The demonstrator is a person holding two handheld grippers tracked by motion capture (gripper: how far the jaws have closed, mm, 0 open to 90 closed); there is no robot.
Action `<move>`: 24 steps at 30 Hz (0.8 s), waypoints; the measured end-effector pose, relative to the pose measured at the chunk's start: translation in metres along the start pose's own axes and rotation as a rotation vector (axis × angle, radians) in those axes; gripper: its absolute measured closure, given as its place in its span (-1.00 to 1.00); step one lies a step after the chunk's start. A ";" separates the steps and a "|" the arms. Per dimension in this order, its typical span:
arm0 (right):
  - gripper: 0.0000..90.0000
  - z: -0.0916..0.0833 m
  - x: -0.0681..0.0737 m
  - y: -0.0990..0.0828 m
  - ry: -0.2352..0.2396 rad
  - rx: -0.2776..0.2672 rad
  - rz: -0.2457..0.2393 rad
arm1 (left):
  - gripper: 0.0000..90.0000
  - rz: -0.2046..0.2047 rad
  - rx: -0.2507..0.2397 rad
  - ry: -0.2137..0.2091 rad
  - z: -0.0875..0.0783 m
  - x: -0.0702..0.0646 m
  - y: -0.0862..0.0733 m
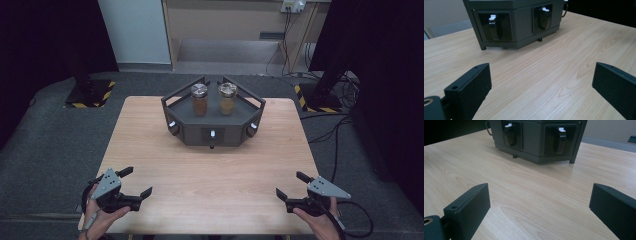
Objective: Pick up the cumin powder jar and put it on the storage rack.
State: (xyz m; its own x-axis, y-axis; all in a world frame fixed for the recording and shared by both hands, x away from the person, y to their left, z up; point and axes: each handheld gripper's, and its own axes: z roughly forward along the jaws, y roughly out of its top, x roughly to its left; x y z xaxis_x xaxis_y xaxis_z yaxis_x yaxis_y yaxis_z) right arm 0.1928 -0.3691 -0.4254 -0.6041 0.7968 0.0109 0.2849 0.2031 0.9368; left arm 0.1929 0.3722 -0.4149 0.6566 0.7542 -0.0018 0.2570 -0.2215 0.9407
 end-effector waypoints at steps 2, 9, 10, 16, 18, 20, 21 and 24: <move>-0.92 0.000 0.000 -0.001 0.003 -0.004 0.002 | -0.97 -0.007 -0.013 -0.002 -0.001 0.001 -0.001; -0.92 -0.001 -0.002 -0.001 0.008 -0.009 0.011 | -0.97 -0.003 -0.039 -0.011 -0.004 0.000 -0.003; -0.92 -0.002 -0.002 -0.001 0.008 -0.009 0.011 | -0.97 0.001 -0.041 -0.011 -0.004 0.000 -0.003; -0.92 -0.002 -0.002 -0.002 0.007 -0.013 0.014 | -0.97 0.002 -0.046 -0.003 -0.006 -0.001 -0.004; -0.92 -0.003 -0.001 -0.002 0.006 -0.012 0.014 | -0.97 0.001 -0.048 -0.002 -0.006 -0.002 -0.004; -0.92 -0.003 -0.001 -0.002 0.005 -0.008 0.017 | -0.97 0.002 -0.048 -0.002 -0.006 -0.002 -0.004; -0.92 -0.003 -0.001 -0.002 0.004 -0.007 0.017 | -0.97 0.001 -0.049 -0.002 -0.006 -0.001 -0.004; -0.92 -0.003 -0.001 -0.002 0.003 -0.009 0.020 | -0.97 0.001 -0.049 -0.002 -0.006 -0.001 -0.004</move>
State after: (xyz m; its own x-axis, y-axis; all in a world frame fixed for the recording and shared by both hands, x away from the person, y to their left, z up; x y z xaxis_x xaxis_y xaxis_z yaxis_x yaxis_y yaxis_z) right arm 0.1903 -0.3727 -0.4265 -0.6001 0.7993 0.0310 0.2903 0.1815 0.9396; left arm 0.1865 0.3760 -0.4168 0.6584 0.7527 -0.0019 0.2213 -0.1913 0.9563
